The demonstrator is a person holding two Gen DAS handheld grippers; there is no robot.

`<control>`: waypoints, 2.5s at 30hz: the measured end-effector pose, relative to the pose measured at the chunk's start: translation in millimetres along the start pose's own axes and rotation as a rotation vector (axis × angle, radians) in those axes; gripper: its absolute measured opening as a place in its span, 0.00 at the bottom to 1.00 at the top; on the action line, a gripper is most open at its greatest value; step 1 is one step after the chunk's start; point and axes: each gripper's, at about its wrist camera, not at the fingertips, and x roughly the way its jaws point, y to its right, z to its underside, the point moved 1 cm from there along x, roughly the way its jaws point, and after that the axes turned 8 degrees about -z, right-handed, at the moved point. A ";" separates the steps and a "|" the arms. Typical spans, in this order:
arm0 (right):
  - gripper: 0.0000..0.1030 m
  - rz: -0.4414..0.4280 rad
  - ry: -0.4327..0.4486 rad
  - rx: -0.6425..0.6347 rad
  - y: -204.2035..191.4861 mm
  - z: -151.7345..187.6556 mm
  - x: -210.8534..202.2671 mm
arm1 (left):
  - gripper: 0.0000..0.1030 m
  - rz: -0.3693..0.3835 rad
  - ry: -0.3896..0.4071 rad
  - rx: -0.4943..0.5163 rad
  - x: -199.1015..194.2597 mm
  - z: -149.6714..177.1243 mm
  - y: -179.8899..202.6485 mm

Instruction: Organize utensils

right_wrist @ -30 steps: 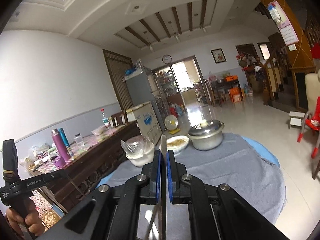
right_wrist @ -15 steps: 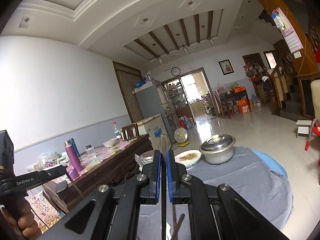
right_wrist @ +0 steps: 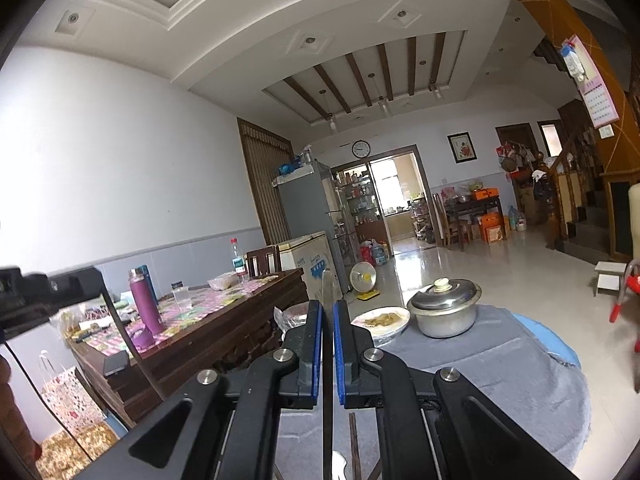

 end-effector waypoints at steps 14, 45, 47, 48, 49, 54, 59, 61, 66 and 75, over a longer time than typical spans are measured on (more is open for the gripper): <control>0.06 0.005 -0.054 -0.033 -7.3 28.9 3.5 | 0.05 0.027 -0.112 -0.016 13.9 30.0 9.7; 0.06 0.012 -0.167 0.014 8.4 66.7 10.7 | 0.05 -0.005 -0.272 0.004 43.2 70.4 13.8; 0.06 0.013 -0.173 0.019 9.6 69.2 12.2 | 0.05 -0.016 -0.291 0.010 47.6 75.3 13.7; 0.06 0.014 -0.174 0.020 9.0 69.7 12.0 | 0.05 -0.024 -0.303 0.013 50.6 78.6 13.4; 0.06 0.014 -0.177 0.022 9.7 70.8 12.5 | 0.05 -0.031 -0.310 0.015 52.4 80.5 13.0; 0.06 0.015 -0.186 0.030 11.8 75.3 13.4 | 0.05 -0.086 -0.327 0.041 59.0 91.0 11.2; 0.06 0.011 -0.196 0.035 12.0 79.0 13.7 | 0.05 -0.098 -0.320 0.052 58.8 91.6 11.4; 0.06 0.011 -0.198 0.034 12.0 79.7 14.2 | 0.05 -0.102 -0.319 0.055 58.7 91.4 11.6; 0.06 0.010 -0.202 0.038 12.7 80.9 13.5 | 0.05 -0.102 -0.319 0.060 57.8 90.8 14.1; 0.07 0.005 -0.212 0.050 13.4 82.1 13.6 | 0.05 -0.123 -0.324 0.068 60.4 89.0 15.4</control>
